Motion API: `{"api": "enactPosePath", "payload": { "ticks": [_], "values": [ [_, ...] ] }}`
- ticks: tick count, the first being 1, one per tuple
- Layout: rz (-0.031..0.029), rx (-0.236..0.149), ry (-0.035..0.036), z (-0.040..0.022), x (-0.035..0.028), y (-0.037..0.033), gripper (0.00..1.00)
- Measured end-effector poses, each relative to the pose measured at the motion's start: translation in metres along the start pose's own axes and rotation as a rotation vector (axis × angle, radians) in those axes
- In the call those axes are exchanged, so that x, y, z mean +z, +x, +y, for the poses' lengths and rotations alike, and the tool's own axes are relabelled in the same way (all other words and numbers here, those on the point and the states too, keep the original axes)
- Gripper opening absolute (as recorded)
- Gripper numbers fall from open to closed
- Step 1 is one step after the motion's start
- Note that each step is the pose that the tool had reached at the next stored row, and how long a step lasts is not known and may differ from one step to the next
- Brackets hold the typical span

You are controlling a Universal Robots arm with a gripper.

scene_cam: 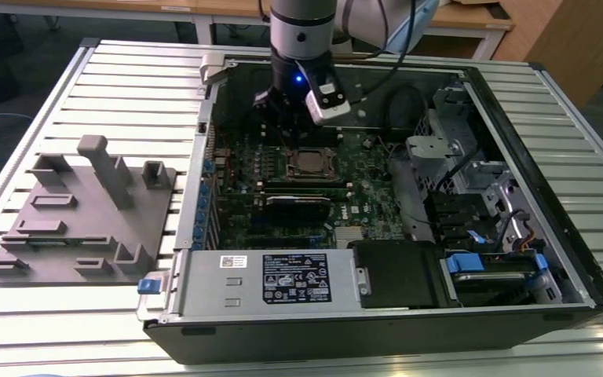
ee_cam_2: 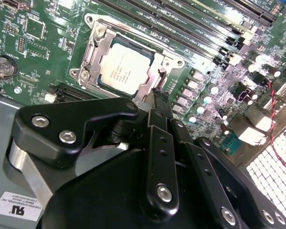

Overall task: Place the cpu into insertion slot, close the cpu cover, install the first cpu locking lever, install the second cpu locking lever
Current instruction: 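Install the first cpu locking lever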

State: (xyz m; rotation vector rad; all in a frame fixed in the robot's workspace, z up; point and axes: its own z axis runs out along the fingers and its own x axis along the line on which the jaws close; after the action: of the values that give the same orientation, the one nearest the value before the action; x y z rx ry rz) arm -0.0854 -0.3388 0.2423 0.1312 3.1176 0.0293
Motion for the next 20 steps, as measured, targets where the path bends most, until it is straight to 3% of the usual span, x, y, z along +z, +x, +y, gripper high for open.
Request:
{"api": "enactPosePath", "payload": {
  "ticks": [4, 20],
  "values": [
    [0.0000, 0.000, -0.0001, 0.0001, -0.0027, -0.0001, 0.11],
    [0.0003, 0.000, -0.0042, -0.0004, -0.0033, 0.0044, 0.11]
  ]
}}
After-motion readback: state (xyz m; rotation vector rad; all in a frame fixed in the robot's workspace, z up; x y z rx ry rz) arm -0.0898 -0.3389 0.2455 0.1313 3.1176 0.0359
